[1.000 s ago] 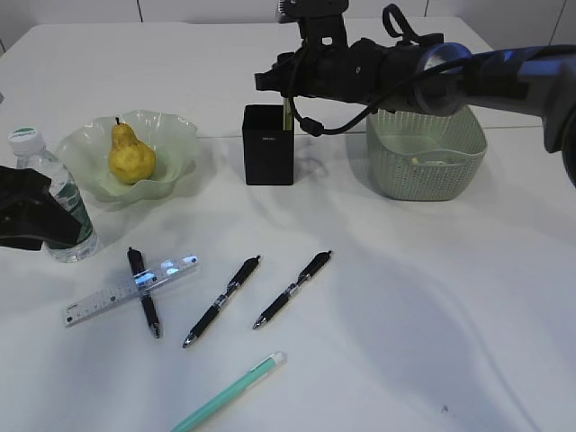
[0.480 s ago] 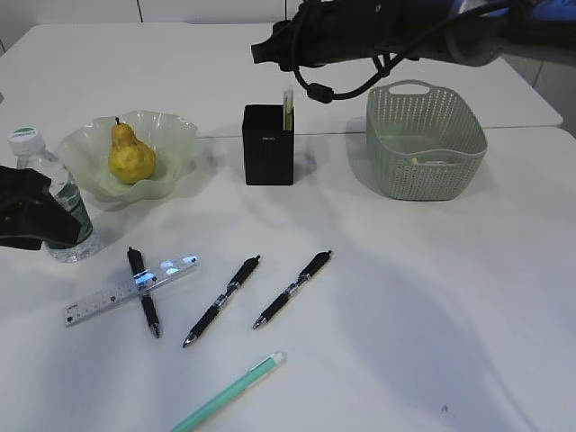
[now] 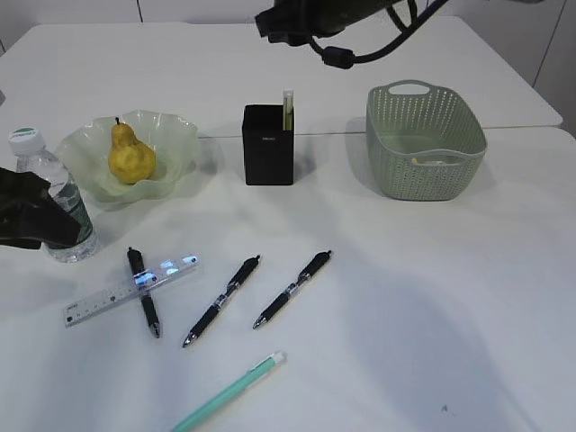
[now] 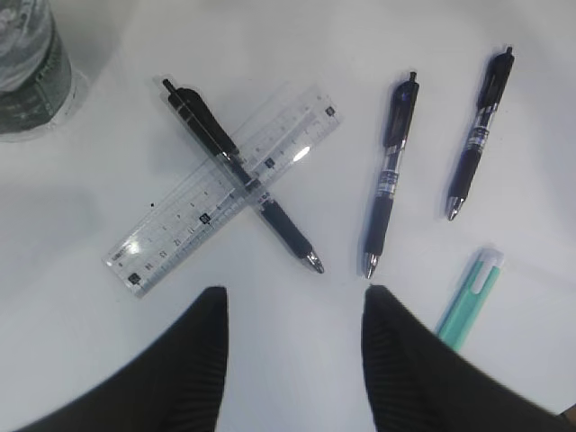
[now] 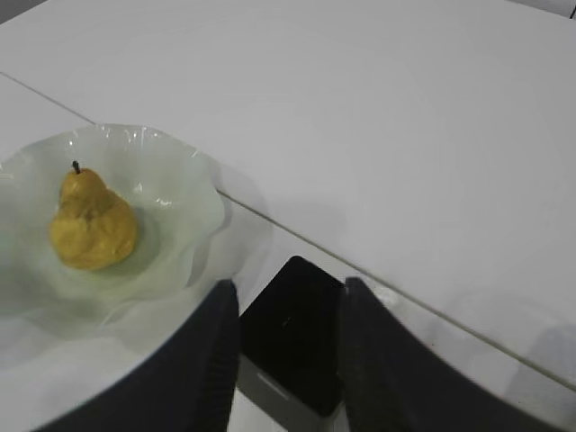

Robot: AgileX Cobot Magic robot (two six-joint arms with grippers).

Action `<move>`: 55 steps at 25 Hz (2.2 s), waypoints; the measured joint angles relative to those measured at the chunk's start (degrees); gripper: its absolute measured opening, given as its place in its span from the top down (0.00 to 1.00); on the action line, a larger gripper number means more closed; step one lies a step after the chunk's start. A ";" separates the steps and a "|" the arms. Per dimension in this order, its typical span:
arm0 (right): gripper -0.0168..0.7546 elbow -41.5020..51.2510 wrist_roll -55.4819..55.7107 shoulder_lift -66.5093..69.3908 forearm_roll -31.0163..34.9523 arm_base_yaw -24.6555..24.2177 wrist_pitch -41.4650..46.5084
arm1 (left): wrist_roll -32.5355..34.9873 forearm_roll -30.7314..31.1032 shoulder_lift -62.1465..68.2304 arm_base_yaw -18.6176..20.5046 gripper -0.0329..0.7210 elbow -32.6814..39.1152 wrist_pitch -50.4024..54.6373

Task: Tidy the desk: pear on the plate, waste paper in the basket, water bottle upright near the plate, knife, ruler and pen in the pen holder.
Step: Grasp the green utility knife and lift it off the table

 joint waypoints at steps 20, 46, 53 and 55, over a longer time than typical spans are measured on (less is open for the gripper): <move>0.59 0.00 3.42 -11.92 -5.43 0.00 21.02 | 5.53 0.10 0.00 0.00 0.50 0.00 2.36; 0.59 10.39 7.54 -33.42 -9.15 0.00 35.46 | 14.76 -2.39 0.00 -14.53 0.50 0.00 4.06; 0.59 25.92 7.57 -44.76 -10.09 0.00 33.37 | 15.57 -2.39 0.00 -22.13 0.50 0.00 4.06; 0.59 30.36 7.57 -48.21 -10.72 0.00 32.72 | 15.70 -2.15 0.00 -23.32 0.50 0.00 4.06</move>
